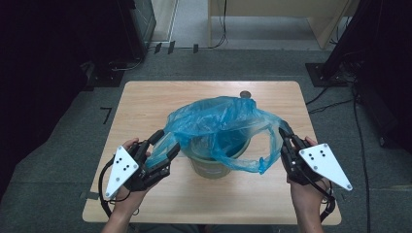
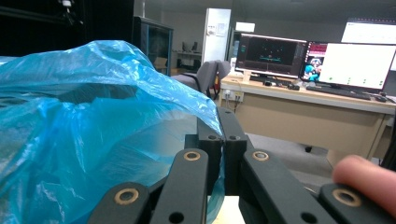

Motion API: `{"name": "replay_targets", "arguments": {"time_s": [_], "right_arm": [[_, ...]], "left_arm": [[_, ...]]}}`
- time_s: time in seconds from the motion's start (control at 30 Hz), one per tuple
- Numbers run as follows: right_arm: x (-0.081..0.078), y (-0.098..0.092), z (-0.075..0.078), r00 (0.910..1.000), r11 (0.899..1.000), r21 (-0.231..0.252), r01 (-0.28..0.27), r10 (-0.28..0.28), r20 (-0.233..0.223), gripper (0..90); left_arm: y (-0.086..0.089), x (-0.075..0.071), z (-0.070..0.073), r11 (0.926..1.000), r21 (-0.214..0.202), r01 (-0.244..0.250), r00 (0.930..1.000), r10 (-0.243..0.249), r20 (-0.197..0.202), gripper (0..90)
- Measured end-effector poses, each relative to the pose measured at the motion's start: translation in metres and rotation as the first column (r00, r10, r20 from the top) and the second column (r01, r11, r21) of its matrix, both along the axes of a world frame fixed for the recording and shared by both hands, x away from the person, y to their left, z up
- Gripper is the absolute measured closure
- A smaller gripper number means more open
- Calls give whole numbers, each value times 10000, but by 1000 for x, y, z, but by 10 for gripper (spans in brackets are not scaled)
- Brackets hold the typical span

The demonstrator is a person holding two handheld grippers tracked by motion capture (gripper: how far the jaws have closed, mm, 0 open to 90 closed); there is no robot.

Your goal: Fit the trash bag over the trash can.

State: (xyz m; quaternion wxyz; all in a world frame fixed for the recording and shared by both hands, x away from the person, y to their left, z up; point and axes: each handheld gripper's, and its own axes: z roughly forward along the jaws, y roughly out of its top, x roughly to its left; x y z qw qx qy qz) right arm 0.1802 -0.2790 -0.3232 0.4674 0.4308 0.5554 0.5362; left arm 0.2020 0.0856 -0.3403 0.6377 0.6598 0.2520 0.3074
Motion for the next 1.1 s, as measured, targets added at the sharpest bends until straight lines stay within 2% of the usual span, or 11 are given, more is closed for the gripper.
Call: {"name": "replay_targets", "arguments": {"time_s": [0.1,0.17,0.27,0.37,0.47,0.53,0.67,0.83,0.93,1.0,1.1], "right_arm": [[-3,1,3,9997,9998,106,-155,153,175,900],[-5,3,4,9993,9996,74,-272,270,264,900],[-7,5,4,9987,9992,-31,-404,405,319,900],[-7,6,4,9977,9983,-199,-545,552,395,900],[-7,5,5,9972,9977,-315,-605,618,420,900],[-7,4,5,9974,9977,-359,-576,591,417,900],[-2,1,8,9986,9979,-488,-422,437,295,900],[19,3,8,9976,9936,-1038,-454,397,-563,900],[33,5,4,9954,9919,-1202,-407,298,-913,900],[44,5,-1,9927,9924,-1170,-371,231,-1188,900],[68,8,-14,9830,9923,-1210,-263,36,-1836,900]], "left_arm": [[-12,5,-4,9948,944,-383,9985,418,-349,398],[-16,11,-5,9933,954,-648,9944,723,-774,397],[-17,19,-1,9949,563,-842,9877,908,-1275,449],[-19,23,5,9878,1024,-1170,9813,1308,-1414,650],[-20,23,12,9822,1460,-1185,9836,1363,-1181,834],[-18,25,16,9832,1466,-1087,9851,1263,-1169,900],[-11,34,21,9878,1172,-1023,9855,1166,-1230,900],[-6,53,23,9917,724,-1064,9807,1167,-1570,900],[-3,72,20,9953,235,-943,9729,972,-2100,900],[-3,88,17,9957,-32,-927,9627,888,-2555,900],[-4,114,8,9961,-384,-789,9318,600,-3580,900]]}}
